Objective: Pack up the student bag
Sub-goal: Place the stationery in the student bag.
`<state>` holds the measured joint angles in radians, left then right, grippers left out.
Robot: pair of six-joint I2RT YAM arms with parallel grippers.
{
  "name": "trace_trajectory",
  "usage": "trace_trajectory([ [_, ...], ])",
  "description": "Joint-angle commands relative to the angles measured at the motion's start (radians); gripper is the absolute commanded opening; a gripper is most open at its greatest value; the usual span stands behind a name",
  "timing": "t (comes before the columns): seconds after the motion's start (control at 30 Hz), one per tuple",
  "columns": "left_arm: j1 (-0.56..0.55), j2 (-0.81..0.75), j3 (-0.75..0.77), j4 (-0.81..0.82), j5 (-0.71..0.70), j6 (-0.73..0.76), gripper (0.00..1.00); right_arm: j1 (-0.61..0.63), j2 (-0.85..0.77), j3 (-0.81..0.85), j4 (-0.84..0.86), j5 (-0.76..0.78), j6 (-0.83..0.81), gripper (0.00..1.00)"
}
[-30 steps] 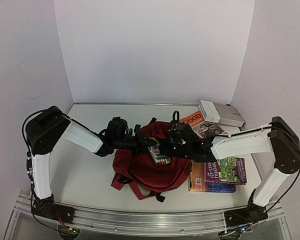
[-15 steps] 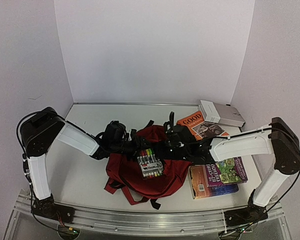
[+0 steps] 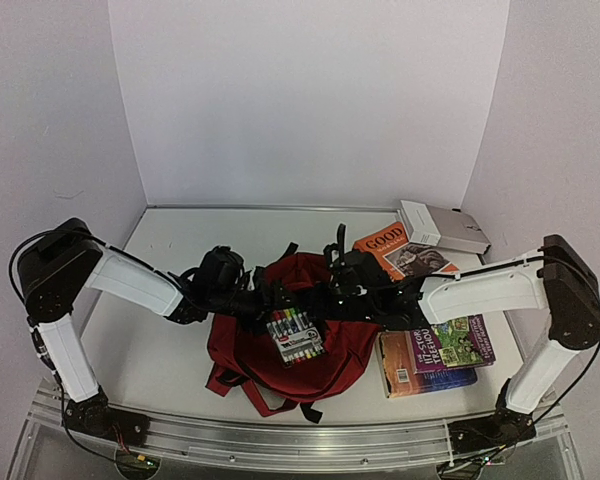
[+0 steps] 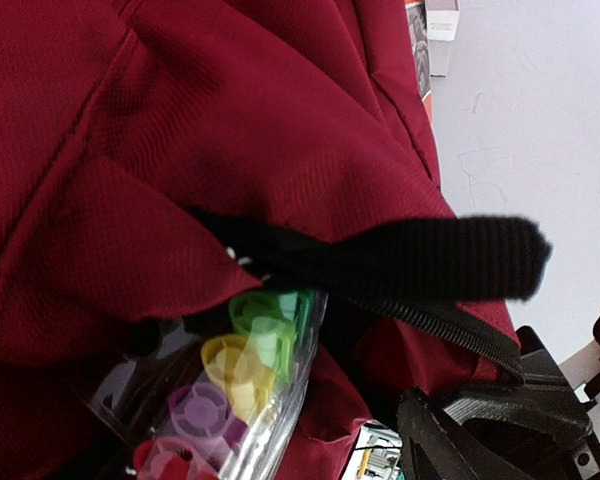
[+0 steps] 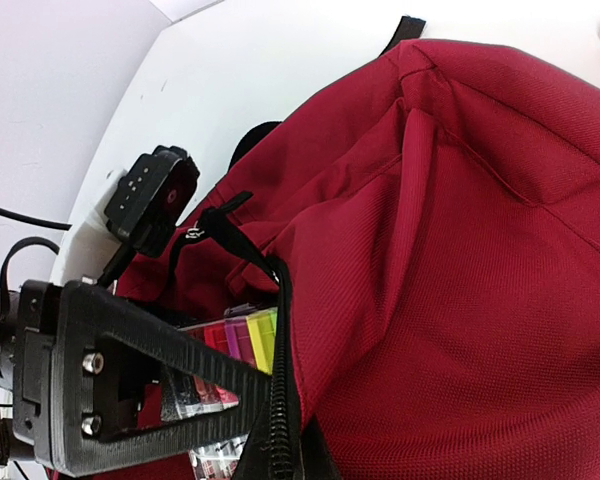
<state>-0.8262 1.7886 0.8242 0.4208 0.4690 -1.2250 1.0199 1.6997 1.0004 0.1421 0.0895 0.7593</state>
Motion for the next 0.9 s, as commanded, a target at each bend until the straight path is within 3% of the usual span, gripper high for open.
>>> trace_trajectory([
  [0.0, -0.019, -0.096, 0.005, -0.126, -0.011, 0.049, 0.77, 0.012, -0.04, 0.049, 0.067, 0.003, -0.014, 0.0],
  [0.13, -0.027, -0.144, -0.03, -0.145, -0.018, 0.044, 0.72, 0.012, -0.041, 0.049, 0.066, 0.006, -0.016, 0.0],
  [0.3, -0.048, -0.151, -0.045, -0.117, -0.013, 0.033, 0.55, 0.012, -0.043, 0.052, 0.066, 0.007, -0.016, 0.0],
  [0.6, -0.054, -0.144, -0.083, -0.004, -0.076, -0.056, 0.03, 0.011, -0.063, 0.055, 0.063, 0.004, -0.012, 0.0],
  [0.87, -0.054, -0.164, -0.129, 0.197, -0.182, -0.177, 0.0, 0.012, -0.063, 0.056, 0.062, 0.007, -0.009, 0.0],
])
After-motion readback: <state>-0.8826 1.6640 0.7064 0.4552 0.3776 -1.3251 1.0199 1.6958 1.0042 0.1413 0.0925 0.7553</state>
